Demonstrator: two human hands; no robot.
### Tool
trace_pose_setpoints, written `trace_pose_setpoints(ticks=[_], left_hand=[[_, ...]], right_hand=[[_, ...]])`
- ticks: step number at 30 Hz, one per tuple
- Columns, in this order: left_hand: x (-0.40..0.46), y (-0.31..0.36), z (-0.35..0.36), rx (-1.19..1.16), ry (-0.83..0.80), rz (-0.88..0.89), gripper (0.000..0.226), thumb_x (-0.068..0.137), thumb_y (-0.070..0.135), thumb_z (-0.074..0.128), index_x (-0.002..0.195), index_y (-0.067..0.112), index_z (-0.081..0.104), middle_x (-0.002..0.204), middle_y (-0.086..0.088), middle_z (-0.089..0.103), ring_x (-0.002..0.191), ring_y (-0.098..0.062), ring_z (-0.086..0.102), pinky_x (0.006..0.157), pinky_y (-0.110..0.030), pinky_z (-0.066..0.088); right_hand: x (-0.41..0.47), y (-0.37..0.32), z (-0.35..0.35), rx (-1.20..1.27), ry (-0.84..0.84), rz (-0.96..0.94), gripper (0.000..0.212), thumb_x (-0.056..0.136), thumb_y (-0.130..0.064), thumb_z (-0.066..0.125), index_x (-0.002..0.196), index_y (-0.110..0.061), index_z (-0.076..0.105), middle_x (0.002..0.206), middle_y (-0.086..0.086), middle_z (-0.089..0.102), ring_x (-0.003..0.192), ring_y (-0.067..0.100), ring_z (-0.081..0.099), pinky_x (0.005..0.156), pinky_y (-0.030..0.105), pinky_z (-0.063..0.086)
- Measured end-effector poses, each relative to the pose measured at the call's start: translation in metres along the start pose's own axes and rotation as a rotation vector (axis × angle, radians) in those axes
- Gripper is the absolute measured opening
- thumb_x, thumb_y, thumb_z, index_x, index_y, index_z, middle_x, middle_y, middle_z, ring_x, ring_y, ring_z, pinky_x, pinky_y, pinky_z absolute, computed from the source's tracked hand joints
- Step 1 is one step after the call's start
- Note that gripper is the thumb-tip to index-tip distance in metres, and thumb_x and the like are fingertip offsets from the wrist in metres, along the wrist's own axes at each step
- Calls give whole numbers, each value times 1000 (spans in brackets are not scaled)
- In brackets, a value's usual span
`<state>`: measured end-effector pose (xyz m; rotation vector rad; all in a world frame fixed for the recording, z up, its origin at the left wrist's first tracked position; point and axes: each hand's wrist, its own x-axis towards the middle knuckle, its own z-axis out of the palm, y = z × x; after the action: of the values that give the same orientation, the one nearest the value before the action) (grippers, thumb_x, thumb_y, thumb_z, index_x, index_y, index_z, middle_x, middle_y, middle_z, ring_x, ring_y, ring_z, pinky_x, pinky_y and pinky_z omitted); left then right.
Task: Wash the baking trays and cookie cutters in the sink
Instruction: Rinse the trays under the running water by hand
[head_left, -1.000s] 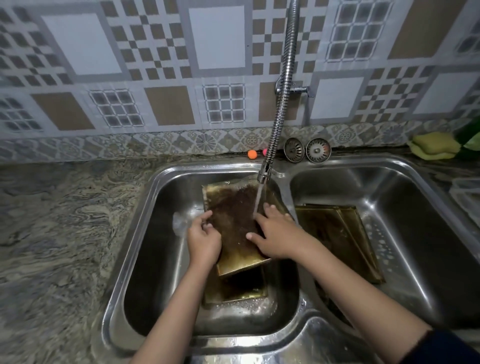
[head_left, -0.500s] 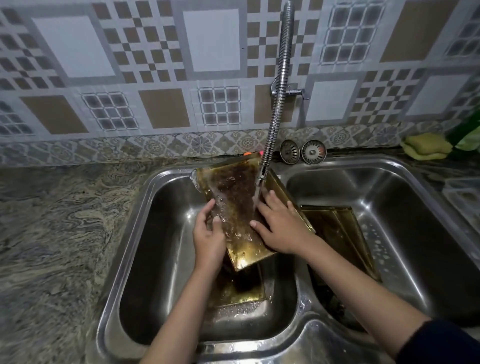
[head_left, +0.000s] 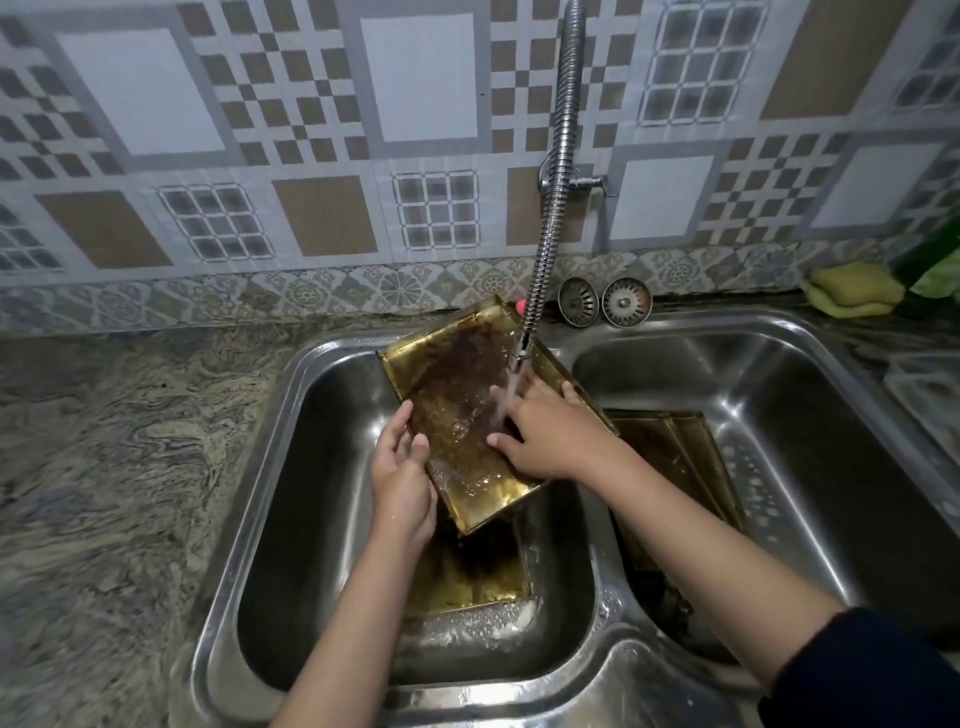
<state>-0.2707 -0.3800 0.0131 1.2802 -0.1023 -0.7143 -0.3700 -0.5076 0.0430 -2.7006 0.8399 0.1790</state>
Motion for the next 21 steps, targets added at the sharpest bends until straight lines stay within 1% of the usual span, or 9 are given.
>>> trace_pose_setpoints(ticks=[5,7,9,11,12,15,17,19,21], left_hand=[[-4,17,4,192,-44,152,43,95,-2,46,132,19,51,119,0,60,106,-12,61,98,-41,49],[-7,22,9,281,-76,205,45,93,-2,49,131,21,52,119,2,60,103,-7,63,97,-40,50],[-11,27,16,339,-110,239,46,92,-4,50,132,19,50,105,12,61,84,9,64,85,-25,55],[-14,31,24,391,-151,274,47,92,-5,49,134,16,47,98,21,54,67,20,59,66,-9,52],[-16,32,28,418,-171,292,49,92,-5,50,136,16,46,103,21,54,67,22,58,65,-8,51],[-23,33,41,456,-219,333,51,91,-3,52,137,19,46,127,4,54,77,22,58,77,-13,53],[-30,30,49,479,-244,344,51,91,-4,51,137,17,46,132,1,52,73,26,55,71,-4,48],[-36,25,55,493,-238,357,49,91,-4,52,135,15,48,134,0,50,67,28,51,64,3,40],[-35,23,54,472,-213,359,47,91,-2,53,134,18,49,134,3,48,81,28,49,72,5,38]], right_hand=[[1,13,23,207,81,-44,64,96,-48,40,152,-28,15,161,0,1,148,17,-3,116,50,-2],[1,21,27,318,91,-64,64,95,-50,41,151,-32,16,161,-3,5,148,17,1,118,54,2],[-1,27,28,404,140,-92,68,89,-58,39,150,-35,20,160,-6,12,148,15,6,118,56,11],[-4,32,30,498,200,-76,69,87,-61,39,149,-33,26,159,-6,19,147,13,11,118,51,18],[-5,35,31,533,225,-61,67,89,-58,42,149,-30,27,158,-4,20,147,13,11,118,49,19],[-3,36,33,534,278,-10,62,96,-45,43,151,-22,24,159,4,15,147,17,9,119,46,15],[2,31,29,548,304,-6,60,98,-40,42,151,-21,21,160,5,12,148,19,6,119,47,12],[7,21,25,579,312,-52,56,100,-33,39,152,-23,20,160,1,12,148,18,3,118,52,6],[6,14,24,569,316,-131,53,101,-29,38,151,-25,21,160,-5,13,148,14,2,116,51,-2]])
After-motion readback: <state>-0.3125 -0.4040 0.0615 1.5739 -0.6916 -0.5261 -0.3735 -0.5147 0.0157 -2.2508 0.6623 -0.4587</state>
